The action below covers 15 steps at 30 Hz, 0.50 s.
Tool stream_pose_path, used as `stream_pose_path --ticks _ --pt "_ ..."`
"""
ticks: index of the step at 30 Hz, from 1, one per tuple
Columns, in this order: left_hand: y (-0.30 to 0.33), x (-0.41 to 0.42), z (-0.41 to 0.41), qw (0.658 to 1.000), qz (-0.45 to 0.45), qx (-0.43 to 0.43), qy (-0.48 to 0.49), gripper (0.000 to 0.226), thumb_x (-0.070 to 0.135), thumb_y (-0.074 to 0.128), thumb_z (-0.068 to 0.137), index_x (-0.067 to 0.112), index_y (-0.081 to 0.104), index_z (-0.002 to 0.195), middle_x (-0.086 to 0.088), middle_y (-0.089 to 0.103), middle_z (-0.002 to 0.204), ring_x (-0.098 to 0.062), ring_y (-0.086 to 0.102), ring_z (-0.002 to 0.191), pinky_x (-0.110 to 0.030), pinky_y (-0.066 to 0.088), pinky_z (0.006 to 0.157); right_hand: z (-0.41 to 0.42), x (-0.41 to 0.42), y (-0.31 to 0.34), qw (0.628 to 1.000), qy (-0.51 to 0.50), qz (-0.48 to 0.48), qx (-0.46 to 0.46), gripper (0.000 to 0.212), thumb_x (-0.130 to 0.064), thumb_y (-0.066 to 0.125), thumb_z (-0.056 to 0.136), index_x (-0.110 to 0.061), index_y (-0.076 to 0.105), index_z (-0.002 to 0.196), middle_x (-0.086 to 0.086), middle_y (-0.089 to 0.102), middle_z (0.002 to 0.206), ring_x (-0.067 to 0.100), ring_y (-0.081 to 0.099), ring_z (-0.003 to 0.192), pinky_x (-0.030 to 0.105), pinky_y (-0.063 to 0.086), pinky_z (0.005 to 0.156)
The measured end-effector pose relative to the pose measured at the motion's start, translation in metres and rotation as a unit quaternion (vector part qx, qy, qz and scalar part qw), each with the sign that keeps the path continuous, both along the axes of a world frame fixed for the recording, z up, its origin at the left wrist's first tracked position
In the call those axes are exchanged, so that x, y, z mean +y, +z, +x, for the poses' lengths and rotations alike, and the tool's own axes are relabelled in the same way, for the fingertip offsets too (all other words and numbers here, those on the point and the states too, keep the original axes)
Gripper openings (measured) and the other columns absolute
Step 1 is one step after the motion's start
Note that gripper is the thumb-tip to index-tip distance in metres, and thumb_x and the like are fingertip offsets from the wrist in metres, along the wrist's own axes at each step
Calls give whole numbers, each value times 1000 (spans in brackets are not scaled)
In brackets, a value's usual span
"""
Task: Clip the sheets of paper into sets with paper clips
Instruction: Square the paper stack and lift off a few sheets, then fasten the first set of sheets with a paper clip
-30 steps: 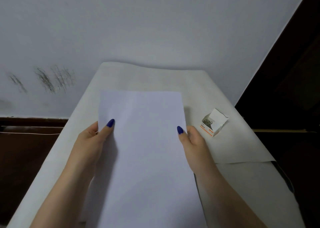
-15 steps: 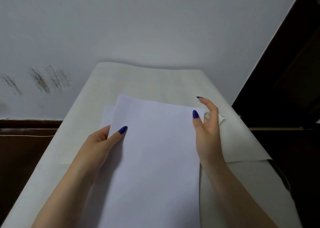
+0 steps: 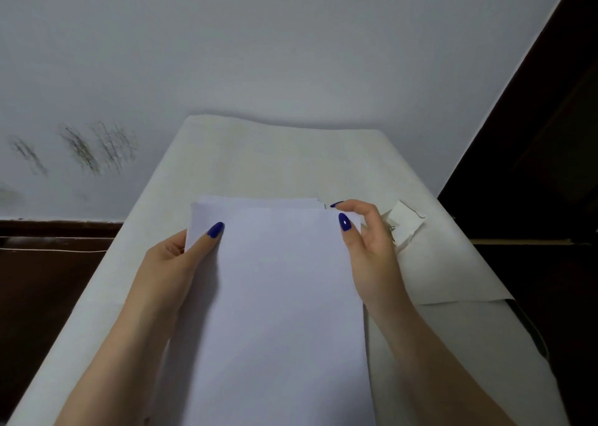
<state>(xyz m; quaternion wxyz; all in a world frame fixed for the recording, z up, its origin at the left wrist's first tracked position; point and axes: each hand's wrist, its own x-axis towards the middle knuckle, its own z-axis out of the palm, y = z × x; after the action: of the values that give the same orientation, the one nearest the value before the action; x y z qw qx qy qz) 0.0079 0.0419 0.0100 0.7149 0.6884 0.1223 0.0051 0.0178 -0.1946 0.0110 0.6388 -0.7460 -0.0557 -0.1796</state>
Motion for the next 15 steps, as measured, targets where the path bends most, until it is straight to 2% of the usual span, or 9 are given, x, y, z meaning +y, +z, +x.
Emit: stream_pose_path --ticks 1,2,3,5,7,10,15 --pt "0 -1 0 1000 13 -9 16 31 53 73 74 22 77 73 5 72 58 -8 63 44 -20 47 42 0 -1 1 1000 -1 -5 6 13 -21 47 99 -28 57 104 25 62 95 34 56 72 40 44 69" --pt "-2 -2 1 999 31 -21 31 28 51 72 76 24 76 71 8 71 55 -5 61 42 -19 46 41 1 -4 1 1000 -15 -14 10 13 -21 47 98 -28 56 104 28 60 88 37 52 64 38 42 62" --pt "-3 -2 1 997 52 -35 45 27 50 71 78 26 74 65 11 68 51 -1 58 40 -17 44 40 2 -10 0 998 -45 -30 11 13 -20 48 98 -27 56 105 22 63 83 36 55 64 36 45 60" --pt "-5 -1 1 992 95 -54 65 30 46 68 82 30 70 57 16 63 47 4 53 37 -13 40 39 5 -25 -2 987 -132 -89 16 15 -14 51 95 -24 58 103 4 68 81 21 63 69 30 50 64" --pt "-8 1 1 986 137 -61 78 30 44 66 85 26 71 62 15 63 48 -1 54 43 -21 40 44 8 -40 -6 969 -187 -152 50 9 -12 56 91 -19 63 93 -1 68 79 20 63 71 33 51 66" --pt "-12 3 1 979 173 -56 95 35 41 63 88 12 67 68 6 58 50 -16 49 53 -27 36 52 11 -53 -15 948 -190 -229 116 7 -22 64 87 -16 66 82 3 68 82 22 61 74 33 47 67" --pt "-12 3 2 978 179 -46 97 40 40 64 88 5 65 69 -6 60 60 -23 49 57 -30 36 57 14 -51 -22 932 -187 -277 137 8 -27 71 80 -24 64 77 -7 64 85 6 54 71 26 38 58"
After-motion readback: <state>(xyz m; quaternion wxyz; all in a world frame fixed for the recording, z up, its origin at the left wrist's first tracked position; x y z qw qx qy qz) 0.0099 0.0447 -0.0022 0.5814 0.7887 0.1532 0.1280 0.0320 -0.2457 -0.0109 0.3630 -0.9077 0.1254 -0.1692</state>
